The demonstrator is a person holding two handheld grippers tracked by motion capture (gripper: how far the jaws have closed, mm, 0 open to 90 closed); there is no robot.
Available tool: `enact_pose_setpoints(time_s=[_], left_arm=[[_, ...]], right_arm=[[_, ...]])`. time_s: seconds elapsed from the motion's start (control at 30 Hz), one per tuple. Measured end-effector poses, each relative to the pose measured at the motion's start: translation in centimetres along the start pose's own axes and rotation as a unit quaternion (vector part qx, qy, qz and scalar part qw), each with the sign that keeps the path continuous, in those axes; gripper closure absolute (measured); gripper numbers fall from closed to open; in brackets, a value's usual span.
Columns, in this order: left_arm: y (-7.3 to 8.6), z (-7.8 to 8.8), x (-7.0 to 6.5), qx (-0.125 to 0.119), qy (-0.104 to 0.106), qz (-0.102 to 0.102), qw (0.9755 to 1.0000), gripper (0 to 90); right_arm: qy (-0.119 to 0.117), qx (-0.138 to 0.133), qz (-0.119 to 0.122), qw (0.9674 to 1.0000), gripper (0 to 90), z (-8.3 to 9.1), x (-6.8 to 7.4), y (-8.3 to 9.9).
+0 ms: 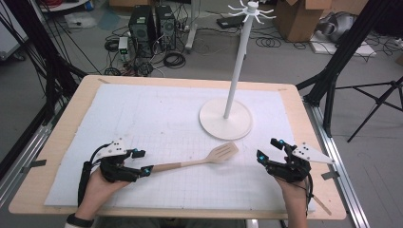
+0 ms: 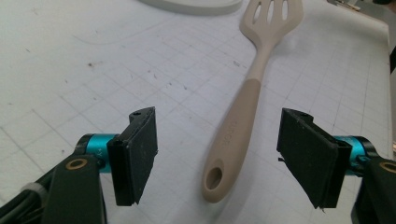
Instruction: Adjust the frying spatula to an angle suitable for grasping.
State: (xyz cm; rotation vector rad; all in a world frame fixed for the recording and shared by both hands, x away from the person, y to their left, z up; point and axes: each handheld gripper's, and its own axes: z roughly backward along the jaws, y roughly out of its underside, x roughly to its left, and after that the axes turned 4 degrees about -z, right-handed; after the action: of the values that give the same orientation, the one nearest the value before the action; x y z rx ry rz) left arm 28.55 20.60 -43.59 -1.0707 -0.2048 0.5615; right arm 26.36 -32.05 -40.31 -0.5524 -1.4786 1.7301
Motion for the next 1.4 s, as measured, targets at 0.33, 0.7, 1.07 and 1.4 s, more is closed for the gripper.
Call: enact_pose_setpoints(time_s=[0.33,0.7,1.07,1.4], left_arm=[[0.1,-1.8,-0.8,0.071,-0.014,-0.033,0.9968,48.8],[0.0,-2.1,-1.3,0.083,0.018,-0.093,0.9921,65.1],[-1.1,-1.7,-0.5,0.042,0.044,-0.165,0.9844,67.5],[-2.1,-2.3,1.8,0.050,0.048,-0.204,0.9765,66.7]], right_arm=[[-0.001,-0.001,-0.001,1.0000,24.2,0.0,0.0,0.0],[-0.002,0.002,0.000,1.0000,24.2,-0.1,0.0,0.0],[-0.001,0.003,-0.004,1.0000,24.1,-0.1,0.0,0.0],[-0.002,0.001,-0.003,1.0000,24.1,-0.1,-0.1,0.1]])
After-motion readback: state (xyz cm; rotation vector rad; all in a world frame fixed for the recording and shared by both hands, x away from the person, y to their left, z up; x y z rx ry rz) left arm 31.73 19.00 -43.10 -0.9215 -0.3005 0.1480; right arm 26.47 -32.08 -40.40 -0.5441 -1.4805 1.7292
